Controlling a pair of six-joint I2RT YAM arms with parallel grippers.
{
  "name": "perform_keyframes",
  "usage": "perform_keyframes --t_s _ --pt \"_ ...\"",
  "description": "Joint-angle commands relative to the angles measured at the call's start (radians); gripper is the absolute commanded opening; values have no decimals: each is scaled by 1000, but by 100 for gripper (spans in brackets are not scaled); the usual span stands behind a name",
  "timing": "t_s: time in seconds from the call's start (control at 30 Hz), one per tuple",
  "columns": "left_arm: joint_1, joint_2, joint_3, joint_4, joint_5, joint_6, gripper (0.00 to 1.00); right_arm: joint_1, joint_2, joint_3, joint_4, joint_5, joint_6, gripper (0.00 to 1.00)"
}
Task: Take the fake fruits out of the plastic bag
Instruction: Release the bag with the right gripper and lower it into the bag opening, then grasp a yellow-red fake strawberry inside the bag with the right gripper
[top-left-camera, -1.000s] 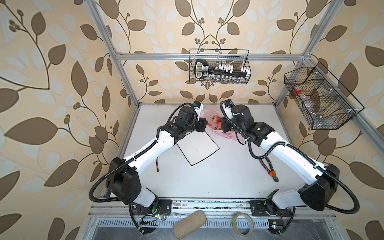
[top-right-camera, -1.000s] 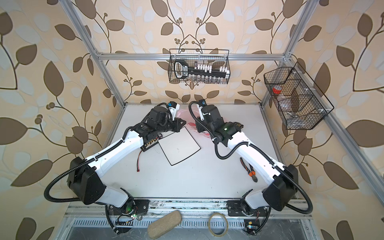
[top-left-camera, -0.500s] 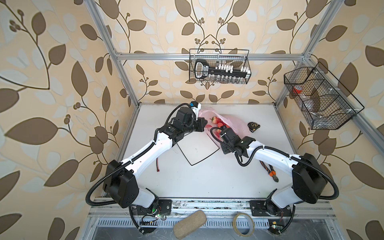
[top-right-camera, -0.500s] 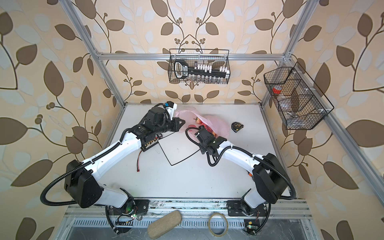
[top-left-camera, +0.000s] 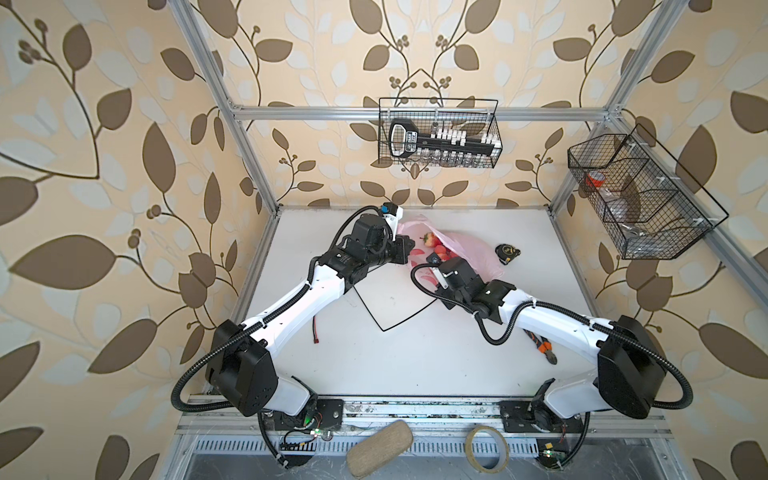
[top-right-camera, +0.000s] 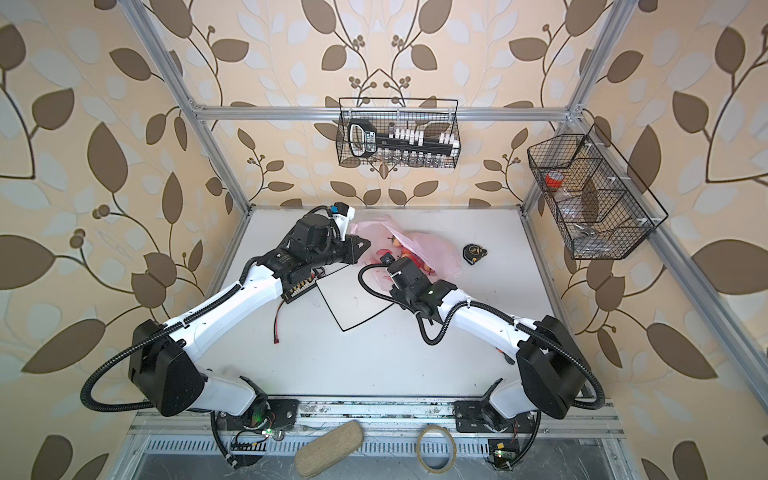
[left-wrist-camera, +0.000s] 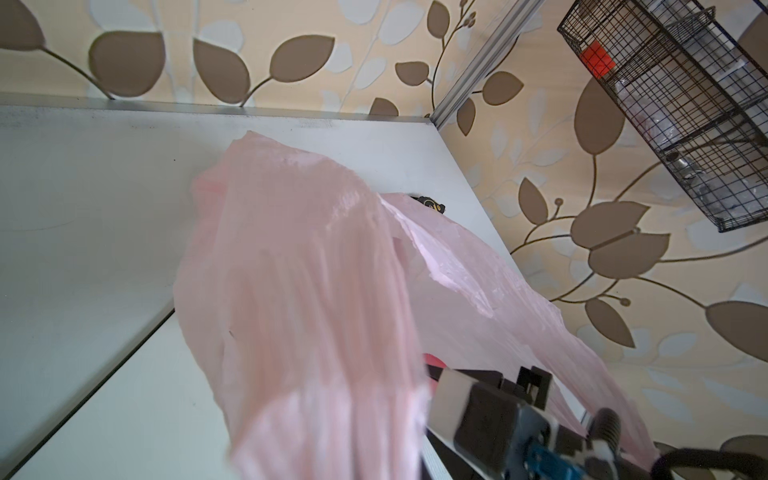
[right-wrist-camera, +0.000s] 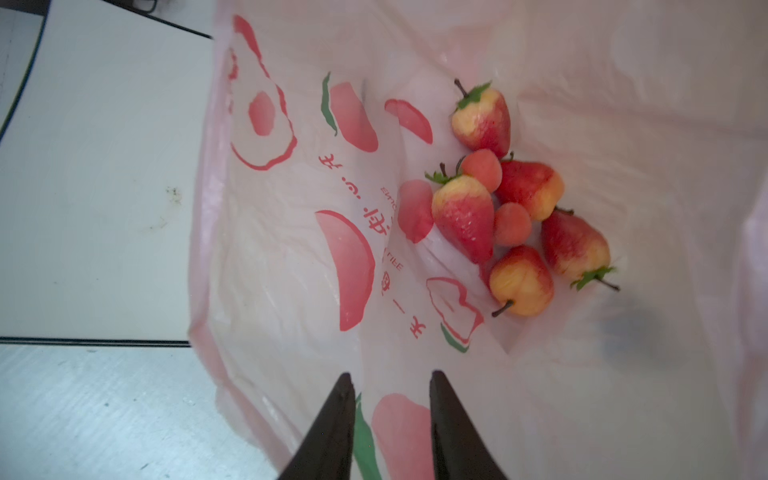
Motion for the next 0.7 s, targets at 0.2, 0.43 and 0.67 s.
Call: perform_keyframes --t_s 0.2,0.43,0.67 --pt "6 -56 -3 -2 1 43 0 -73 68 100 148 -75 -332 31" --pt "7 -83 -10 0 8 70 0 -117 170 122 228 -149 -384 30" --pt "7 -103 -16 -1 13 85 0 -175 297 173 253 -120 -314 31"
